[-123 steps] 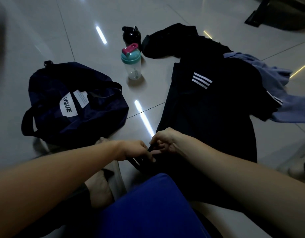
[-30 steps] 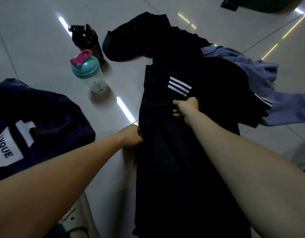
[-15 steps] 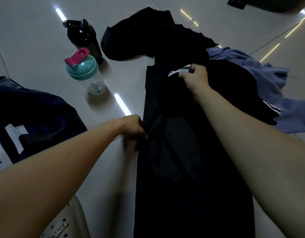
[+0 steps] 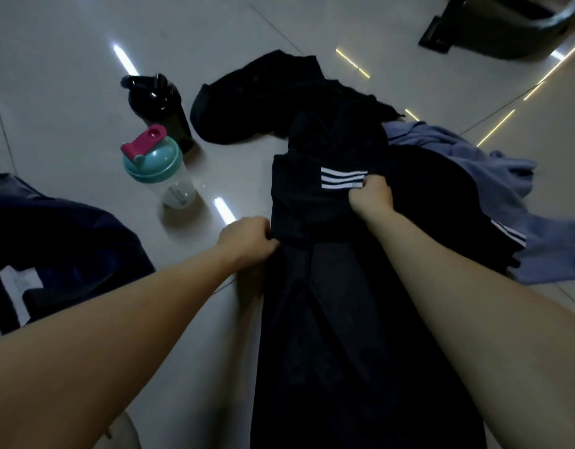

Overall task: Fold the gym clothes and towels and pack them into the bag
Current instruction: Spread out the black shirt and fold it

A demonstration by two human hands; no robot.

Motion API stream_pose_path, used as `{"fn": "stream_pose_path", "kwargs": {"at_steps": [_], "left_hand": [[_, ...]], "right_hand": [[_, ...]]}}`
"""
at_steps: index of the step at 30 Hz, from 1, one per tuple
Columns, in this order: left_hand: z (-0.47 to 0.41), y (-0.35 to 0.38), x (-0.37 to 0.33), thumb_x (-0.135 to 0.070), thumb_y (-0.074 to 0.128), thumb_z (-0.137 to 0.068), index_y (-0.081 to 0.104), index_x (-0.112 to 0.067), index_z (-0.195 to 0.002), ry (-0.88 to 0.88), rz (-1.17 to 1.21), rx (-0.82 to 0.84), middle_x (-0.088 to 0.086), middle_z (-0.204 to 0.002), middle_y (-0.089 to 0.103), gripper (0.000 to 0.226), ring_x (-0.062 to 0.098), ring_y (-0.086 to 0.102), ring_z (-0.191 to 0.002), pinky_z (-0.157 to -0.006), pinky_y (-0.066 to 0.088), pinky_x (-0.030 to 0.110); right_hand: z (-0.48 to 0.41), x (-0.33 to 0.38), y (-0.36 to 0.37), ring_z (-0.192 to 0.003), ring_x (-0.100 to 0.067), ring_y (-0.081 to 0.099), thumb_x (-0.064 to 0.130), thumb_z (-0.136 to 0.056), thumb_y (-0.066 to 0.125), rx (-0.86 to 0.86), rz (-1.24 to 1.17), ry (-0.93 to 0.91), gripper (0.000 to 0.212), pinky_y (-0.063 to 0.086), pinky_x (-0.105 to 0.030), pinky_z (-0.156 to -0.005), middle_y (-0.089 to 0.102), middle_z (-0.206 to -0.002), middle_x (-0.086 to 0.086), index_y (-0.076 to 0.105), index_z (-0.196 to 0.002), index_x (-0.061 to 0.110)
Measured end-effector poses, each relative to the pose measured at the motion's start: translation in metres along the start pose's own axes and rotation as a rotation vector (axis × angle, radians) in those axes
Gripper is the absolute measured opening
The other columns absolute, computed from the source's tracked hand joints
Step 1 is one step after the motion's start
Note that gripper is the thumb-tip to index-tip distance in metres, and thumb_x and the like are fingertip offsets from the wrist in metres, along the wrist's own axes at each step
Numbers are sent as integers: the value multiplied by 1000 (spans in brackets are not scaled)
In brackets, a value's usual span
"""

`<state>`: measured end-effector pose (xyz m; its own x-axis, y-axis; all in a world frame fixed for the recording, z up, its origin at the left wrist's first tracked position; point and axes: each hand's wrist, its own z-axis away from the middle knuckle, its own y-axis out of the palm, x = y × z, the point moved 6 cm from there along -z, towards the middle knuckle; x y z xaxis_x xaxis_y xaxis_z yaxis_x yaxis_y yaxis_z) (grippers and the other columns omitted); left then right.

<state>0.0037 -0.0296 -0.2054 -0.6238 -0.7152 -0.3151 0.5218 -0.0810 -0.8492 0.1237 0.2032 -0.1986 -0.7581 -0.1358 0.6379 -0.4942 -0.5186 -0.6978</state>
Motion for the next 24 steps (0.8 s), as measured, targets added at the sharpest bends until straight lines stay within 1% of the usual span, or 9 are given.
{"fn": "stream_pose_path", "kwargs": {"at_steps": [3,5,6,9,12,16,18,21,24], "left_hand": [[-39,-32,-13,-38,59,-92,57,-21,-117,-9,21,-102,3,-108,63,30,27,62,-98,-75,45,34],[-69,-47,-22,-34,58,-90,52,-21,-129,20,19,-137,6,-119,63,42,32,62,-108,-81,48,37],[-83,-54,-25,-32,57,-89,49,-22,-133,31,9,-162,8,-124,60,47,34,61,-112,-86,49,41],[-121,-65,-31,-28,56,-90,45,-23,-144,30,-23,-202,11,-138,48,55,35,52,-126,-102,46,47],[-148,-64,-28,-28,61,-91,42,-22,-149,22,-14,-124,14,-148,41,62,34,47,-134,-110,41,46],[-158,-64,-17,-35,73,-87,62,-14,-125,11,-80,-100,15,-127,54,45,34,56,-117,-98,49,42],[-158,-69,-14,-29,73,-86,68,-11,-111,9,-16,-116,14,-110,65,31,34,64,-105,-88,54,40],[-157,-81,-9,-23,71,-88,70,-11,-102,-16,148,-163,9,-98,68,19,29,66,-95,-80,52,34],[-151,-96,-8,-26,66,-89,68,-16,-99,-31,203,-258,4,-91,69,15,22,65,-79,-72,46,30]], "right_hand": [[-3,1,-6,-81,-33,64,16,-84,59,-36,13,-25,10,45,-32,-66,66,-85,-12,65,-85,9],[-6,3,-9,-65,-29,55,12,-85,59,-60,31,-47,19,40,-33,-54,53,-65,-5,52,-67,11],[-7,4,-10,-62,-28,54,12,-86,59,-62,38,-60,22,42,-33,-53,52,-63,-5,51,-66,10],[-12,6,-9,-71,-28,62,16,-90,59,-62,37,-98,17,53,-37,-65,63,-72,-7,59,-76,8],[-16,3,-8,-70,-25,59,20,-95,58,-76,52,-113,26,47,-35,-65,57,-68,0,52,-70,15],[-17,-4,-9,-76,-24,62,30,-97,60,-114,94,-99,21,41,-28,-66,63,-74,1,61,-79,19],[-17,-6,-10,-77,-24,62,31,-96,62,-126,84,-90,21,41,-28,-67,63,-74,1,60,-79,20],[-16,-5,-12,-78,-23,63,32,-96,62,-143,69,-104,20,43,-28,-68,65,-75,1,63,-80,18],[-15,-1,-11,-76,-23,61,32,-96,62,-147,95,-110,23,40,-28,-67,60,-71,4,59,-78,19]]}}
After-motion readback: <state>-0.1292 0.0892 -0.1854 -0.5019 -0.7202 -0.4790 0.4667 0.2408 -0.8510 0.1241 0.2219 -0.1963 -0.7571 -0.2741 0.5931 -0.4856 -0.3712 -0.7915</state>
